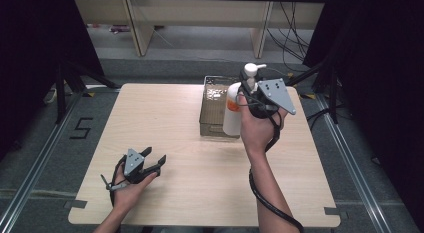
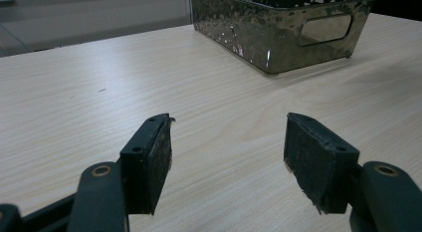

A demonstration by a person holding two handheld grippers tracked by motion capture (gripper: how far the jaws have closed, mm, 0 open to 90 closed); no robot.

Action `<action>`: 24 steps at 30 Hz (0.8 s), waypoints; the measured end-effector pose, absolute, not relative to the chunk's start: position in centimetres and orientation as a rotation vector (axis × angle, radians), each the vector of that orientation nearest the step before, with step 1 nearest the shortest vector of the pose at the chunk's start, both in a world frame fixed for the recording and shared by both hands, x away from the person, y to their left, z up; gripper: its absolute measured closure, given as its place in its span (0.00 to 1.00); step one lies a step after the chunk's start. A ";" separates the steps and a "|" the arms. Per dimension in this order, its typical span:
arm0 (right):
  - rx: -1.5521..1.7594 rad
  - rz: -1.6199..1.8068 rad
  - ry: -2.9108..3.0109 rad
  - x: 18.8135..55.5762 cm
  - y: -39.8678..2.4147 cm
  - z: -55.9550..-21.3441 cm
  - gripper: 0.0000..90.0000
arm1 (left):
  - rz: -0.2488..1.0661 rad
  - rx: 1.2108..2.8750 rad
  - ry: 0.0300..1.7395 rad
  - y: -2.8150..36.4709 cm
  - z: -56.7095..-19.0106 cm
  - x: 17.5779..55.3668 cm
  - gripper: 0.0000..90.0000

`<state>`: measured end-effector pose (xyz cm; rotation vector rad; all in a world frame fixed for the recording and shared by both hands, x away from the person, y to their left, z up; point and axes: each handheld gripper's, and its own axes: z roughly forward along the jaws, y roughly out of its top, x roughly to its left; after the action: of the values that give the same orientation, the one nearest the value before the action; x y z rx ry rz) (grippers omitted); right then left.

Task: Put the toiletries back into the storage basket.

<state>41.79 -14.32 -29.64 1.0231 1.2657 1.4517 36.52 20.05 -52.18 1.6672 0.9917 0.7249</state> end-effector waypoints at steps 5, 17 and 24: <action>1.018 1.449 1.265 42.1 -14.1 -29.5 0.67 | 0.723 1.668 0.991 20.1 -52.2 36.5 0.39; 1.015 1.443 1.253 43.2 -13.6 -29.1 0.67 | 0.722 1.665 0.989 20.0 -52.2 36.5 0.39; 1.015 1.436 1.252 43.9 -13.3 -28.8 0.67 | 0.722 1.669 0.991 20.0 -52.2 36.5 0.39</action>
<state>43.89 -13.25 -28.82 1.0148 1.2518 1.4361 36.51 20.04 -52.17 1.6688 0.9909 0.7219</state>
